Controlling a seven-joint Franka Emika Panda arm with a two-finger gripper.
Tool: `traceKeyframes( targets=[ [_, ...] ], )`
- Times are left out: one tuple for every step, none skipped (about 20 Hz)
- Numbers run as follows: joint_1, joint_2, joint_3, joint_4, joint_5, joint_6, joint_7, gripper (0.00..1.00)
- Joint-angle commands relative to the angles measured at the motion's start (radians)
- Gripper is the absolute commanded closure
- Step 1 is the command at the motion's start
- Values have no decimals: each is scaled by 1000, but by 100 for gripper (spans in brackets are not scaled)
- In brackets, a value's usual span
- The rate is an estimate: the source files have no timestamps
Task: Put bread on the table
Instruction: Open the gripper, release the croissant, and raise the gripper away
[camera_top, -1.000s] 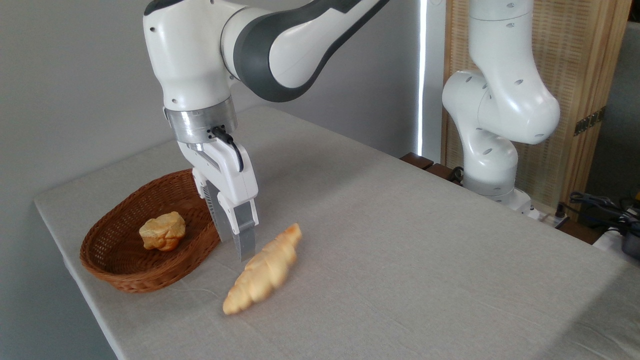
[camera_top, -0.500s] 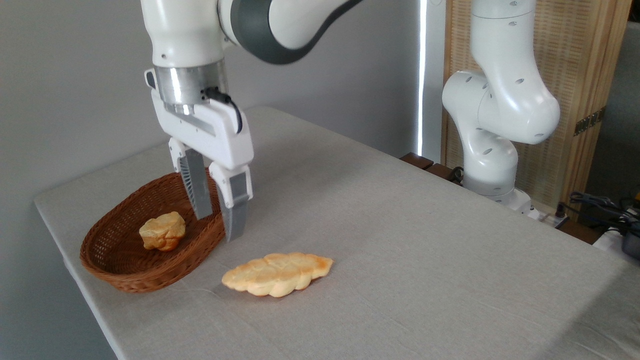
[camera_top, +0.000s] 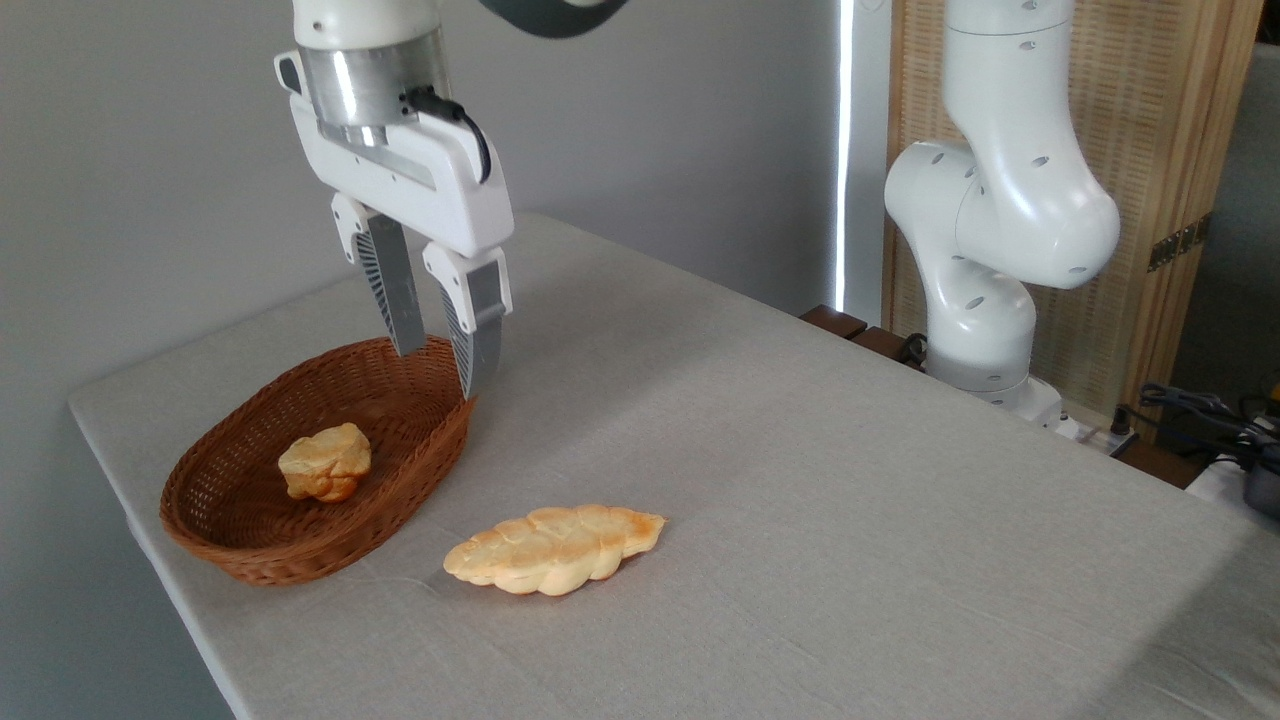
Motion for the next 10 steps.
traceKeyframes(
  targets=[
    [-3, 4, 14, 18, -16, -42, -15, 0],
    [-3, 10, 14, 18, -16, -42, -13, 0],
    [-2, 15, 16, 18, -14, -40, -12, 0],
    [-2, 15, 16, 18, -14, -40, -10, 0],
    [-2, 15, 16, 18, -14, -40, -10, 0],
    [-2, 15, 16, 18, -14, -40, -10, 0],
    [-2, 15, 16, 18, -14, -40, -13, 0],
    [-2, 15, 16, 16, -14, -42, -18, 0],
    [-2, 15, 16, 16, -14, -42, -30, 0],
    [-2, 15, 16, 16, -16, -40, -44, 0]
  ],
)
